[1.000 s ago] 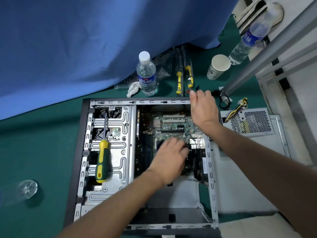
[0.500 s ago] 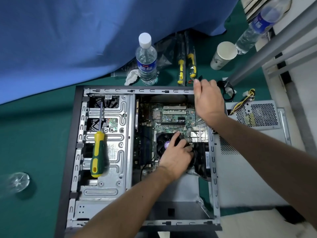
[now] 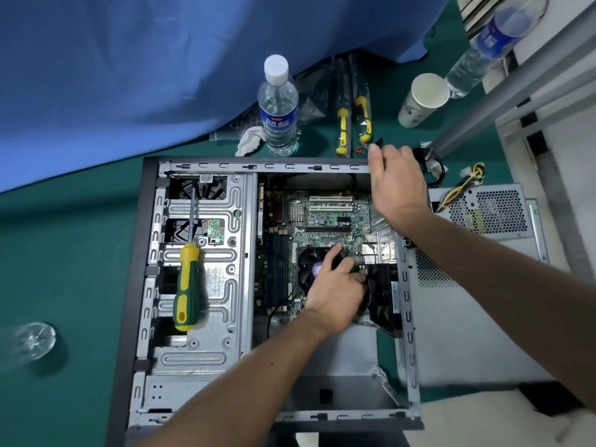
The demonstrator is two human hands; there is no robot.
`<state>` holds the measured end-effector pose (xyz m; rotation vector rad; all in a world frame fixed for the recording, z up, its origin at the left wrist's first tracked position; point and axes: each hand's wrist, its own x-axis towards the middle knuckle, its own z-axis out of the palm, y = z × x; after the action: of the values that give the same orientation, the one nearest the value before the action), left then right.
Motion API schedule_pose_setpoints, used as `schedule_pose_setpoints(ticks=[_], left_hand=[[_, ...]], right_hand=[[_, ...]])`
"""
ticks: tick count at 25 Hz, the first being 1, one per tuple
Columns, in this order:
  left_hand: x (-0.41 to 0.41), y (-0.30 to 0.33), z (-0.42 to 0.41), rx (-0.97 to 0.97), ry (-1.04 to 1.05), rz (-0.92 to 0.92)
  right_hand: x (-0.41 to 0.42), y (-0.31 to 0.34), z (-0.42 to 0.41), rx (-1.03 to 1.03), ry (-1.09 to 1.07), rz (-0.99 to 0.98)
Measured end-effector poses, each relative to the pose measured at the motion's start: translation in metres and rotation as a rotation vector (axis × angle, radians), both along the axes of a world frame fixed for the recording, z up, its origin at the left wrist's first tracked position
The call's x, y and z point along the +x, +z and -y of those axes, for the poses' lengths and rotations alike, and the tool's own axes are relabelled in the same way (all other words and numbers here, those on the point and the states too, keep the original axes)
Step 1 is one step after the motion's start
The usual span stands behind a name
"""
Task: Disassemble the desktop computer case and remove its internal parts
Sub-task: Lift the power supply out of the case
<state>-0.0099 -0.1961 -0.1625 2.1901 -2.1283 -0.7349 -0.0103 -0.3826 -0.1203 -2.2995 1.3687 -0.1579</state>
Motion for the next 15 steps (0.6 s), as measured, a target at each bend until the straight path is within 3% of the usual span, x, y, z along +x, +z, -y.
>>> schedule_pose_setpoints(ticks=[11,13,15], left_hand=[[0.001,0.025,-0.023,-0.139,0.055,-0.146],[-0.002,0.035,-0.040,-0.136,0.269,-0.325],[-0.002,0.046,-0.054,-0.023,0.742,-0.663]], right_hand=[[0.000,0.003,-0.001,-0.015,0.006,-0.016],[0.000,0.003,-0.001,-0.016,0.006,-0.017],[0.001,0.003,-0.001,-0.018,0.004,-0.018]])
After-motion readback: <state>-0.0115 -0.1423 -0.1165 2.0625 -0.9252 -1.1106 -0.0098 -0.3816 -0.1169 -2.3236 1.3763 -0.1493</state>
